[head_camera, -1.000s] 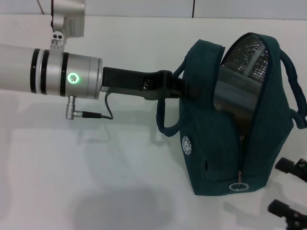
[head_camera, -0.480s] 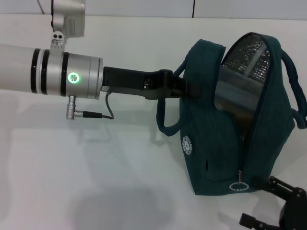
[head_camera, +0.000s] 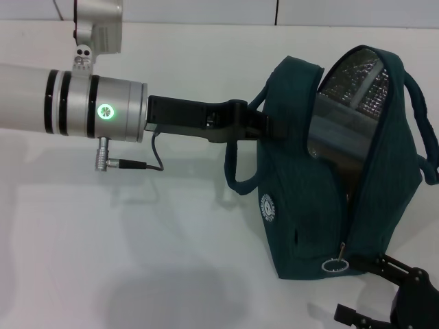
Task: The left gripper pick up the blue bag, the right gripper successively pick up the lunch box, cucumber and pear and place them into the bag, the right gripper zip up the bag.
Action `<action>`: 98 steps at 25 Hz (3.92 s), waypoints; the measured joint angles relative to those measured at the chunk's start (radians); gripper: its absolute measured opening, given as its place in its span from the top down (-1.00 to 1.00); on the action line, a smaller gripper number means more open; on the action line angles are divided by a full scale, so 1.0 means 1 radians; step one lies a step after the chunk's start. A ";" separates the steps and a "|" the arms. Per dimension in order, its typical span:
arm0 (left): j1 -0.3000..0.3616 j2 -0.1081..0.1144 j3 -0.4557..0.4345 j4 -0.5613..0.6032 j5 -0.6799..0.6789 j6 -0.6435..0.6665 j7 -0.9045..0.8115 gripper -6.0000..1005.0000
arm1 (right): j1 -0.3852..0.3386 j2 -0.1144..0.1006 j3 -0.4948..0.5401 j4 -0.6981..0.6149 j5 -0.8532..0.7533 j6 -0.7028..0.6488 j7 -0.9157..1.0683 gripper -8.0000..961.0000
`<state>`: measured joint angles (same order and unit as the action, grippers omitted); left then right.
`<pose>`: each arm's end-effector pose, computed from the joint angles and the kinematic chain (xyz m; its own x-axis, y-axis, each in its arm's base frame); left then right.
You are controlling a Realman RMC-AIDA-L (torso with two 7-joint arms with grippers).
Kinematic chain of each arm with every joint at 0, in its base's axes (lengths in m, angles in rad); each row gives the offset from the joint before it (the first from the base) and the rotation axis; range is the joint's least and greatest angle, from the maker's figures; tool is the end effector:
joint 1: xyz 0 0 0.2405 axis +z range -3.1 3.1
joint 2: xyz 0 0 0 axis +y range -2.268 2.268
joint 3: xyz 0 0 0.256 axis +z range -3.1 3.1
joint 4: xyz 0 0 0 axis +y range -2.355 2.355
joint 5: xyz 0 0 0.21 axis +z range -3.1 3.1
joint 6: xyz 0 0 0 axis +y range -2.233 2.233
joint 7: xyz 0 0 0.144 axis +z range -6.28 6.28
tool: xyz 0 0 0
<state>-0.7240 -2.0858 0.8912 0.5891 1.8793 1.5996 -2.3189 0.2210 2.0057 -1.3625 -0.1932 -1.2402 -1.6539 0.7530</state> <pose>-0.1758 0.3515 -0.0320 0.3220 0.9076 0.2693 0.8043 -0.4123 0.4280 0.3190 0.1844 -0.0502 0.6746 -0.2664 -0.6884 -0.4464 -0.8900 -0.0930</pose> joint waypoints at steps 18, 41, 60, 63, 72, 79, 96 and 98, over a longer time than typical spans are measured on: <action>0.000 0.000 0.000 -0.009 -0.001 0.000 0.004 0.86 | 0.028 0.007 -0.047 0.001 0.001 0.034 -0.001 -0.81; 0.002 0.001 0.000 -0.009 0.000 -0.001 0.004 0.83 | 0.020 0.005 -0.029 0.001 0.015 0.054 0.000 0.00; 0.002 0.000 0.000 -0.009 0.000 -0.001 0.008 0.80 | 0.028 0.007 -0.029 -0.006 0.037 0.063 0.000 0.54; 0.001 0.000 0.000 -0.009 0.000 -0.001 0.010 0.80 | 0.027 0.007 -0.029 -0.003 0.038 0.064 0.000 0.54; 0.001 0.000 0.000 -0.009 0.000 -0.001 0.010 0.79 | 0.027 0.007 -0.029 -0.001 0.038 0.075 0.000 0.94; 0.002 0.000 0.000 -0.009 0.000 0.000 0.014 0.78 | 0.027 0.007 -0.029 -0.002 0.040 0.081 0.000 0.96; 0.003 0.000 -0.006 -0.012 -0.002 -0.002 0.028 0.76 | -0.034 -0.035 0.073 0.002 0.091 -0.126 0.000 0.96; 0.005 0.000 -0.006 -0.013 -0.002 -0.003 0.033 0.75 | -0.031 -0.034 0.074 0.004 0.092 -0.138 0.002 0.96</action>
<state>-0.7190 -2.0860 0.8851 0.5761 1.8772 1.5971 -2.2860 0.1897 1.9715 -1.2882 -0.1895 -1.1486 -1.7916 0.7545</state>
